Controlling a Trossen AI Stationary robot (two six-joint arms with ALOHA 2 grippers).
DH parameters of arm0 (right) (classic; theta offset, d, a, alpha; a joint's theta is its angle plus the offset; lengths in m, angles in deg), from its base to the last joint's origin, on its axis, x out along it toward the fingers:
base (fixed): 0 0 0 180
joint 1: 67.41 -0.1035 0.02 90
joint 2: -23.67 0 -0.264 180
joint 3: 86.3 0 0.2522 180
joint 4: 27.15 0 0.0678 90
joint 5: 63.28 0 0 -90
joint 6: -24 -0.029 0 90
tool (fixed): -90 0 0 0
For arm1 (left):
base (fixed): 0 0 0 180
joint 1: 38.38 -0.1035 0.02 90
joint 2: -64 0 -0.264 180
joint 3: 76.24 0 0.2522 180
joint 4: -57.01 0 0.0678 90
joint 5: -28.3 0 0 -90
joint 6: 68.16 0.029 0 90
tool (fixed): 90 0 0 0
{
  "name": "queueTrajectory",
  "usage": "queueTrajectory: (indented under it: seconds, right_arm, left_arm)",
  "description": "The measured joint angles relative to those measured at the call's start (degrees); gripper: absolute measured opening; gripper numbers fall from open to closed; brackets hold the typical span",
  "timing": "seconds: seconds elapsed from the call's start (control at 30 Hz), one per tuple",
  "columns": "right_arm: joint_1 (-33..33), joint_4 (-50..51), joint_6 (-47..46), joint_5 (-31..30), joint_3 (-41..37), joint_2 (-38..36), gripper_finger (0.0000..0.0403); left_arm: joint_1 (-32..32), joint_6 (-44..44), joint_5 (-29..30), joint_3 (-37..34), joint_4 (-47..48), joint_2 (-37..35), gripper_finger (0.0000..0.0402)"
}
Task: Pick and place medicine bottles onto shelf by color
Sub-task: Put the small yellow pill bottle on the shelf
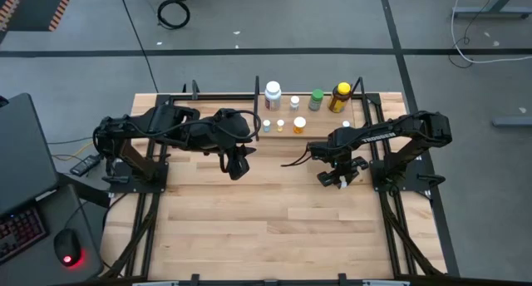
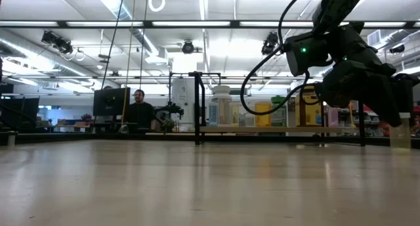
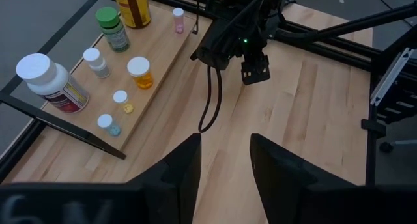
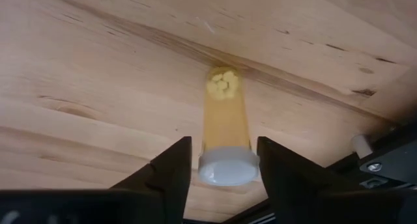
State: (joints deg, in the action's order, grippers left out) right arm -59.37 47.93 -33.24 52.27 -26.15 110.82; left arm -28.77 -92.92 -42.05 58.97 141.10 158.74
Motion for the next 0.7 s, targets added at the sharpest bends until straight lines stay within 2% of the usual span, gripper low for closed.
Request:
queueTrajectory:
  seconds: [0.3, 0.47, 0.7]
  right_arm:
    - [-0.01, 0.21, 0.42, 1.41, 0.03, -0.11, 0.0231]
    - [-0.01, 2.65, 2.02, 1.01, 2.69, -0.15, 0.0239]
    - [-0.16, 9.19, 4.85, -4.04, 9.06, -0.17, 0.0237]
  left_arm:
    - [0.00, 0.51, -0.01, 0.00, 0.02, 0.00, 0.0143]
    - [0.00, 0.56, 0.01, 0.00, 0.10, 0.00, 0.0138]
    - [0.00, 1.52, 0.01, 0.00, 0.19, 0.00, 0.0146]
